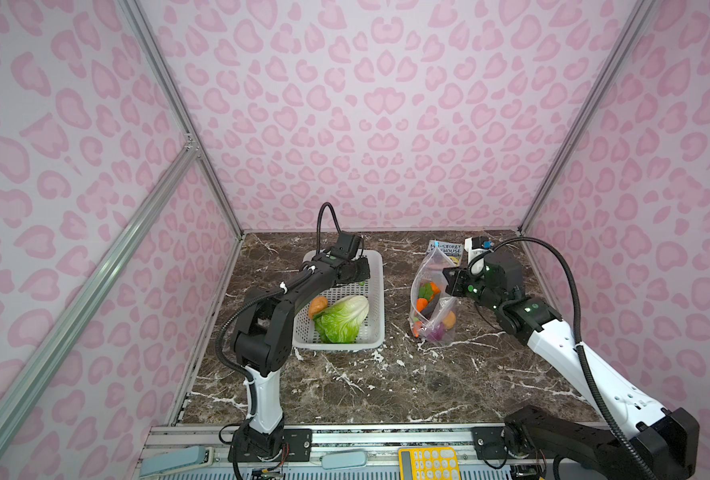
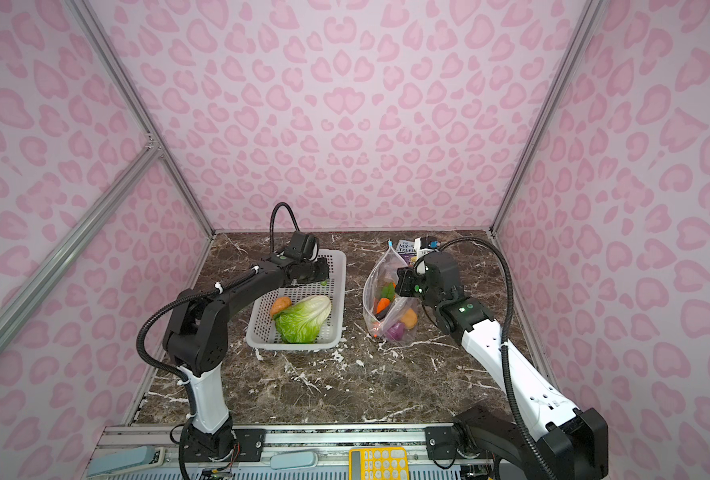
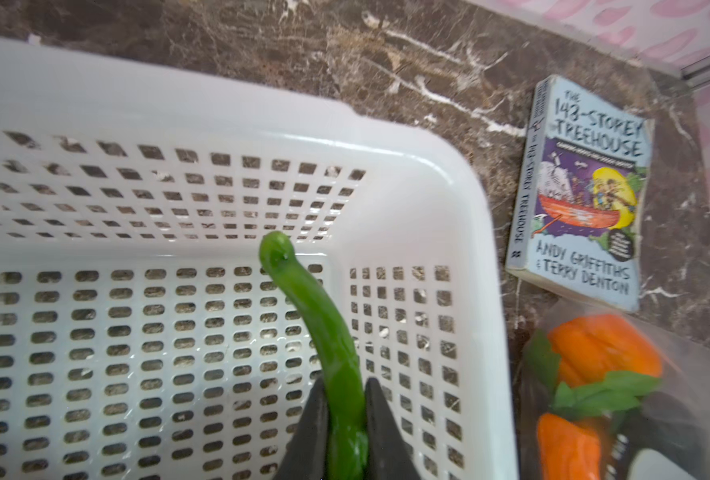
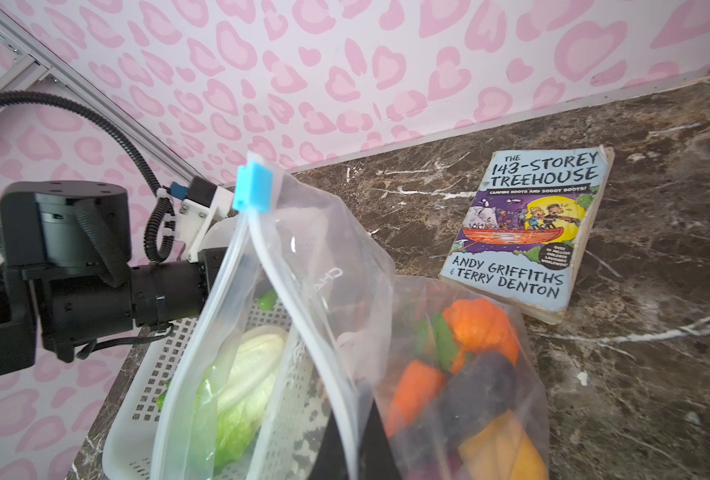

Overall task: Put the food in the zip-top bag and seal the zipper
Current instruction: 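Lower the left gripper onto the green pepper and close, then lift the green pepper with the left gripper toward the bag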

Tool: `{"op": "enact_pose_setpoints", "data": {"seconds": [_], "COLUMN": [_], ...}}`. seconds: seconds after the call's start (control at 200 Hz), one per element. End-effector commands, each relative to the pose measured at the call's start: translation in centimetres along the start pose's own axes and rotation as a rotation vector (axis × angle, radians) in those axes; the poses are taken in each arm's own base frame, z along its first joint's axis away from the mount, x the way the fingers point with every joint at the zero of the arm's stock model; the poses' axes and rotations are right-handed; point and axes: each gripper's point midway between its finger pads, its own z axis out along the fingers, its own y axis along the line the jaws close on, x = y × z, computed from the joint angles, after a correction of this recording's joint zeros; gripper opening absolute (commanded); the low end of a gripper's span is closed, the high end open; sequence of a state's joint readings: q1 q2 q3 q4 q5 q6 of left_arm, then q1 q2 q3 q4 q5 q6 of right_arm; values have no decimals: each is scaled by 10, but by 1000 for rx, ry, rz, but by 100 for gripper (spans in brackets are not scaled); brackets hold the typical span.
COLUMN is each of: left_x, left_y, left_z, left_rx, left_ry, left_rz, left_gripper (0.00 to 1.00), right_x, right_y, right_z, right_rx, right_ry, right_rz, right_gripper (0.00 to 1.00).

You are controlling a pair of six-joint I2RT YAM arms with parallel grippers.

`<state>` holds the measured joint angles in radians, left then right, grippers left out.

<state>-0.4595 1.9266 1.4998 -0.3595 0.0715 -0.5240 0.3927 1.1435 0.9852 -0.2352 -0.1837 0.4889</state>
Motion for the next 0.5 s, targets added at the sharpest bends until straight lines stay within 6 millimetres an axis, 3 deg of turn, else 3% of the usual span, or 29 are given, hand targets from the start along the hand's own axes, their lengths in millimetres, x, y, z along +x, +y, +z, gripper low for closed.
{"op": "enact_pose_setpoints", "data": {"seconds": [0.0, 0.29, 0.495], "left_x": [-19, -43, -37], "left_y": [-16, -61, -104], "left_z": [-19, -91, -148], "left_rx": [59, 279, 461], "left_ry": [-72, -207, -274], "left_rz": [-5, 25, 126], "left_gripper": [10, 11, 12], "right_x": [-2, -3, -1], "right_y": [2, 5, 10], "right_z": [0, 3, 7], "right_rx": [-3, -14, -25], "right_ry": [-6, 0, 12], "right_rz": [-1, 2, -1], "right_gripper": [0, 0, 0]}}
